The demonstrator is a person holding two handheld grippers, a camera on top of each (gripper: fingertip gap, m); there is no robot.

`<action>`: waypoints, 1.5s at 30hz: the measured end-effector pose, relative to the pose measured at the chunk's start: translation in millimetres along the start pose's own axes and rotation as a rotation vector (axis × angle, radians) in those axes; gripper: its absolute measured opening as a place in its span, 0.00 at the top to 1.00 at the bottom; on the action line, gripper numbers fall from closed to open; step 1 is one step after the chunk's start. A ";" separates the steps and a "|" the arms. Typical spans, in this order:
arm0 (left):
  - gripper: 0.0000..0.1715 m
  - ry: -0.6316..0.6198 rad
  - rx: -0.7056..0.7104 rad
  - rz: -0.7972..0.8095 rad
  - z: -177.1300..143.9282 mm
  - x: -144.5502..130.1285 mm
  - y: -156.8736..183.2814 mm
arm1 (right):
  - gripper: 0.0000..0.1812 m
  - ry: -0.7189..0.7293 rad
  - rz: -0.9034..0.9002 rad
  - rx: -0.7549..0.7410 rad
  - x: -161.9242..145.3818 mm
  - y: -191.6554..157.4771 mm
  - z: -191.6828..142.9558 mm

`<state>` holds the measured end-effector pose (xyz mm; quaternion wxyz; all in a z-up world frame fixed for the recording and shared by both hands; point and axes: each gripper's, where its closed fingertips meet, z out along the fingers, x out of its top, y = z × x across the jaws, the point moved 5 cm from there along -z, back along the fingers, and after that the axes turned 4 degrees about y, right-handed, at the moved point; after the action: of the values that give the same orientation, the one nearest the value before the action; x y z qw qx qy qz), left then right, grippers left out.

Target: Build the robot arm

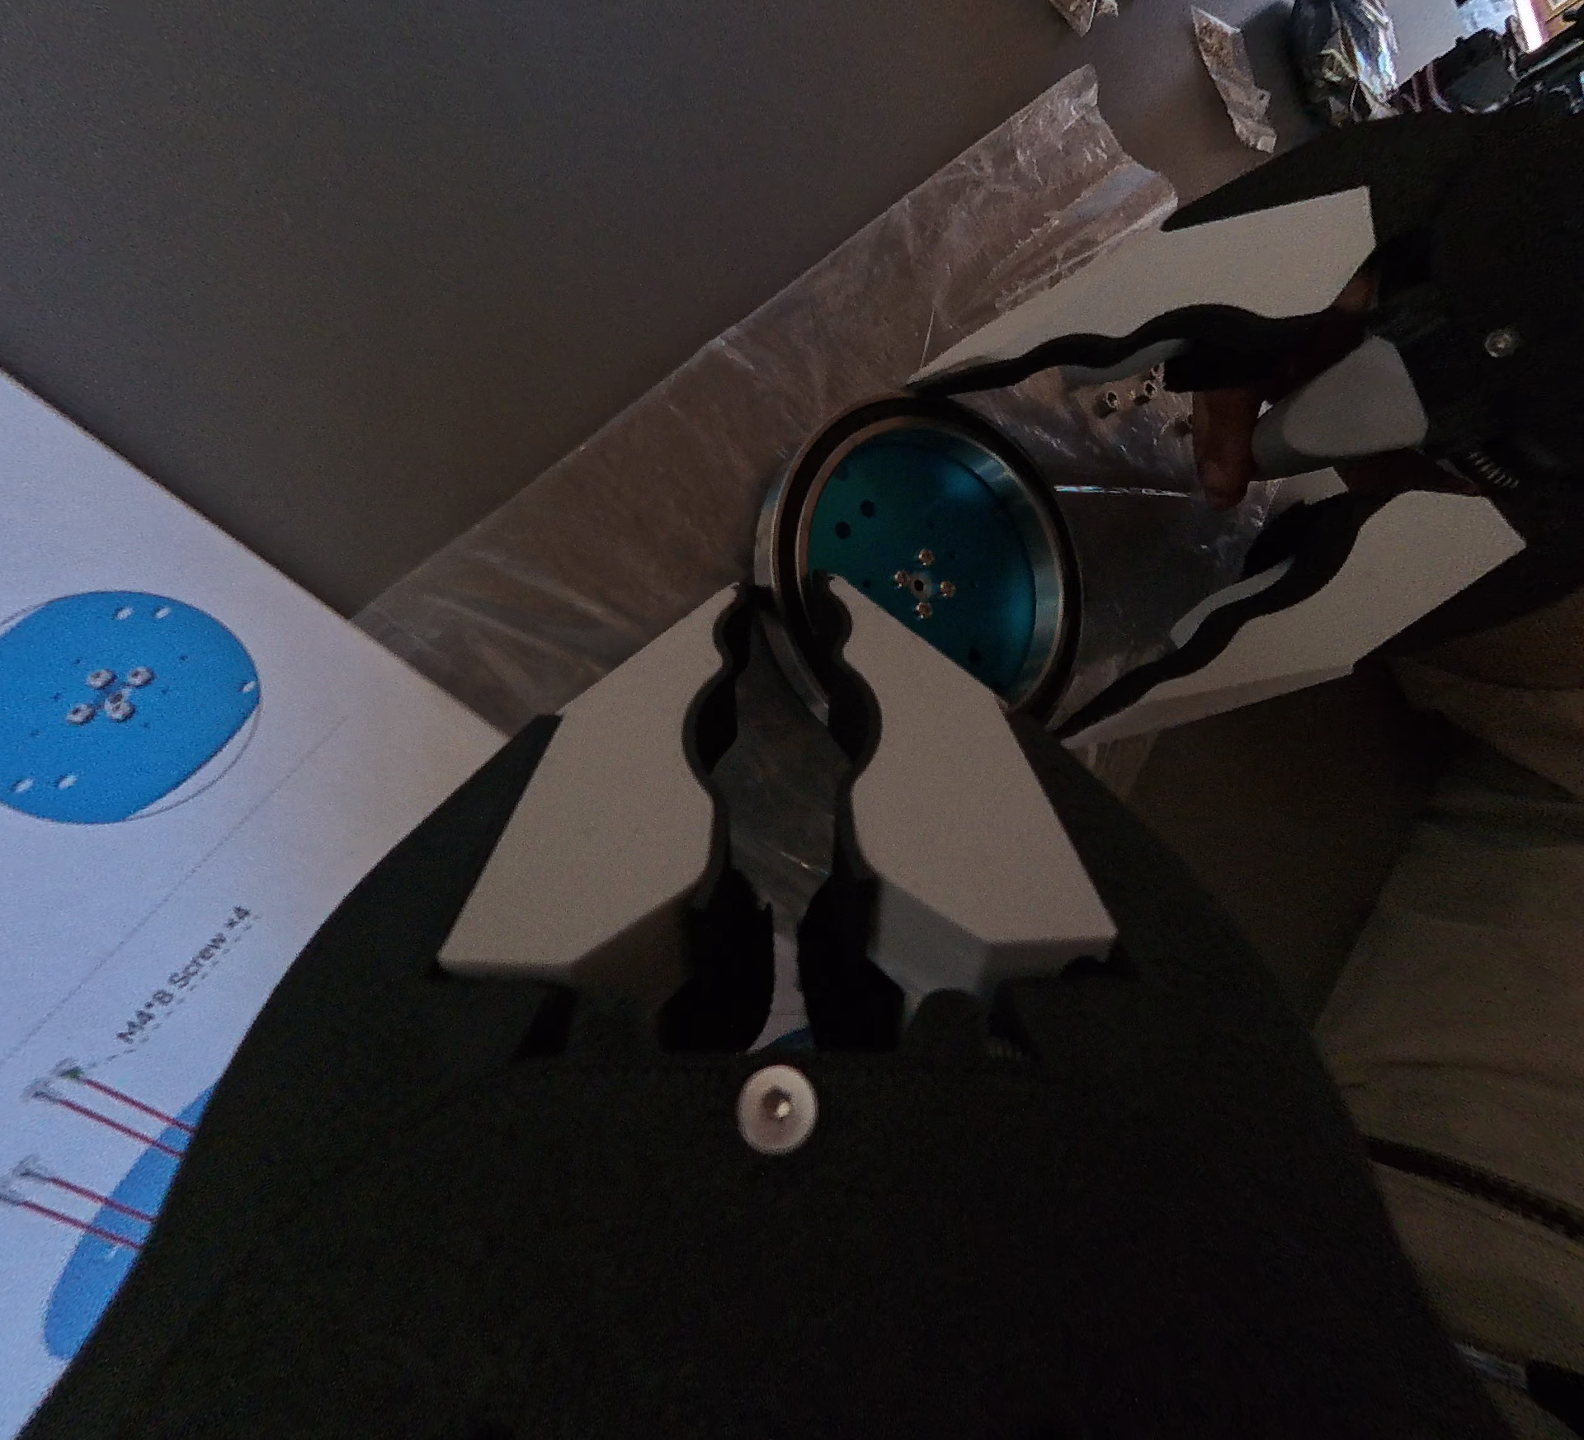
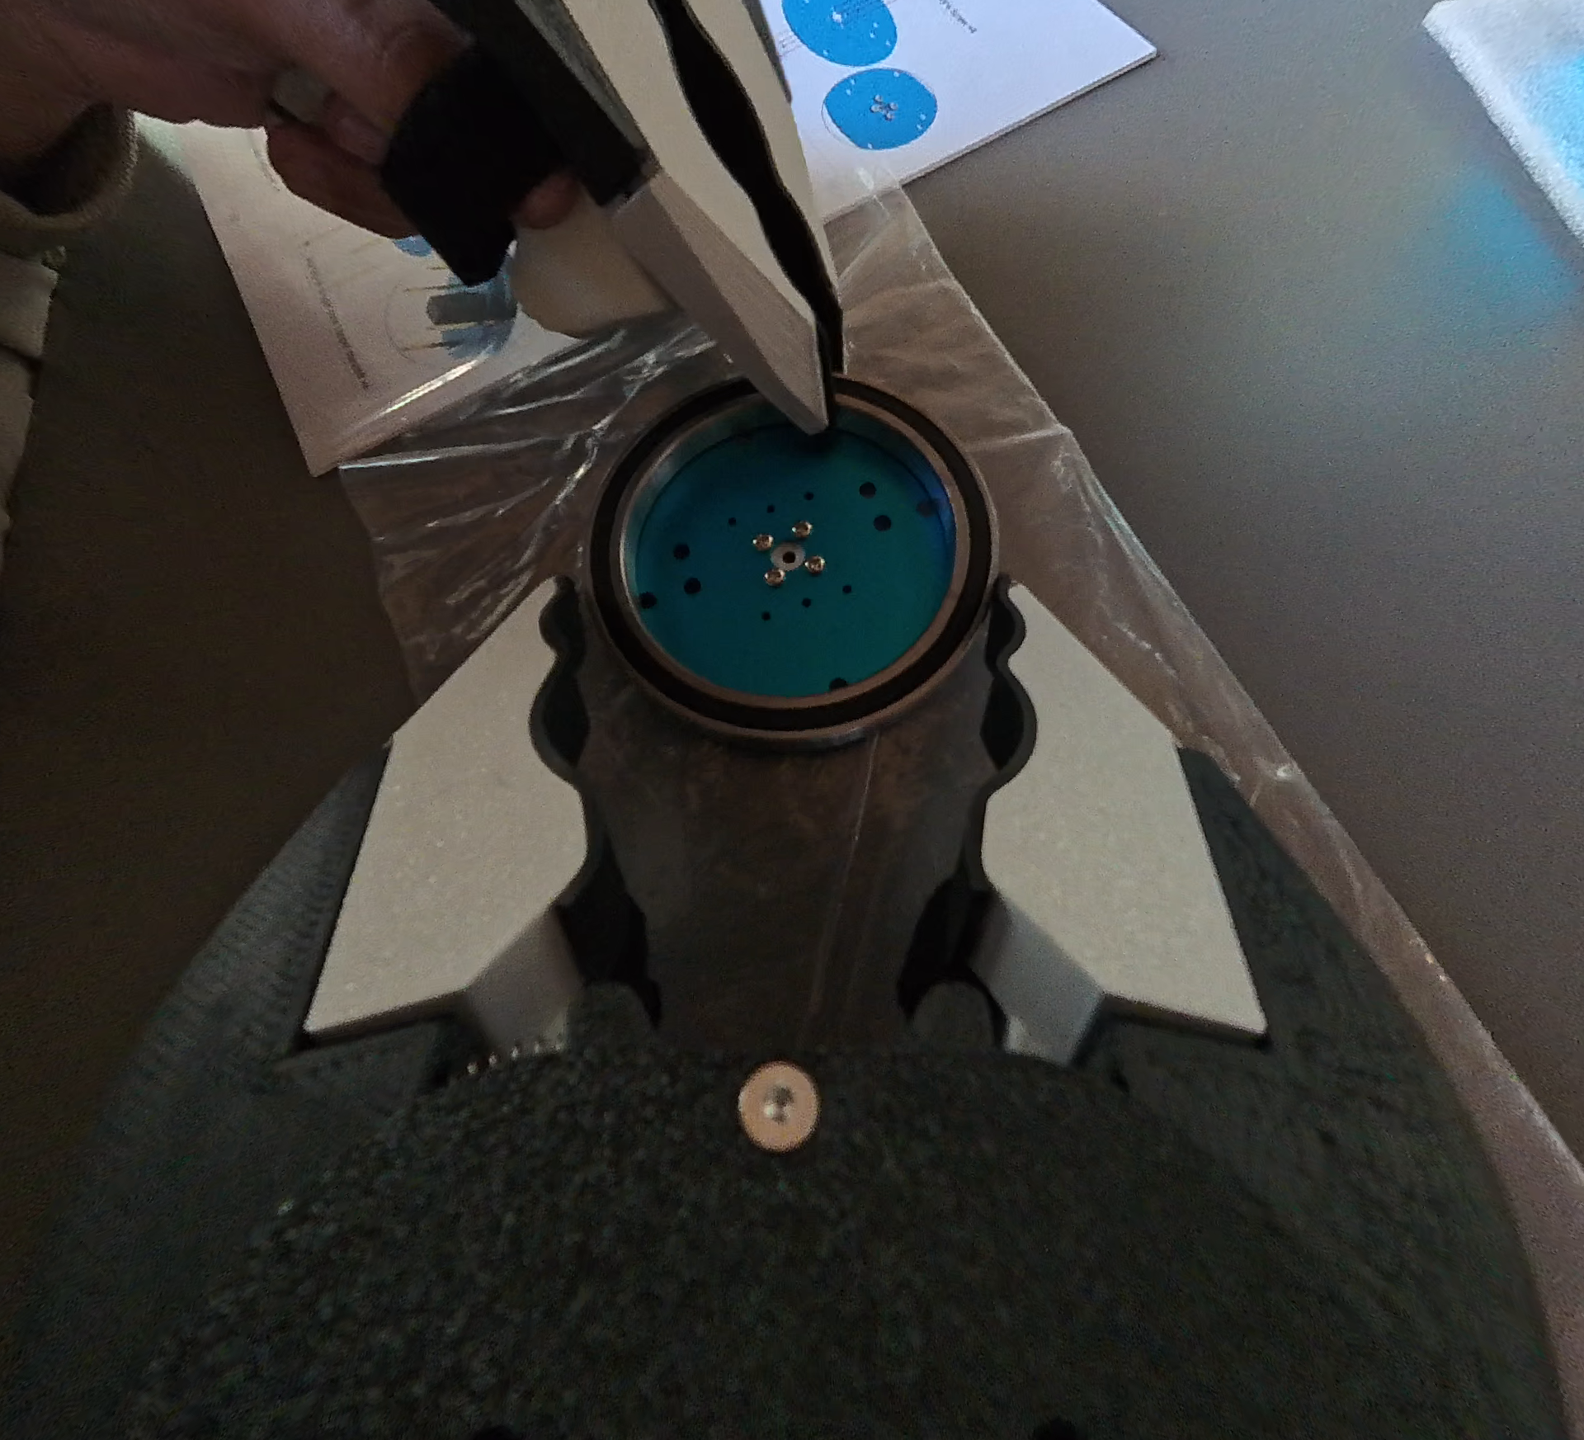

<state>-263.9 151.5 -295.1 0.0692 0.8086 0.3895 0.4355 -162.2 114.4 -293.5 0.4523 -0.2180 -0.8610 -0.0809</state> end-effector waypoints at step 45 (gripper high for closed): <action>0.91 -0.018 0.026 0.030 4.2 0.6 5.4 | 0.51 -0.021 0.035 0.015 -10.5 -0.3 -3.2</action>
<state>-257.4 149.2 -294.8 0.0559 0.8191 0.3824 0.4240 -154.7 109.9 -300.2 0.4464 -0.2303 -0.8623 -0.0642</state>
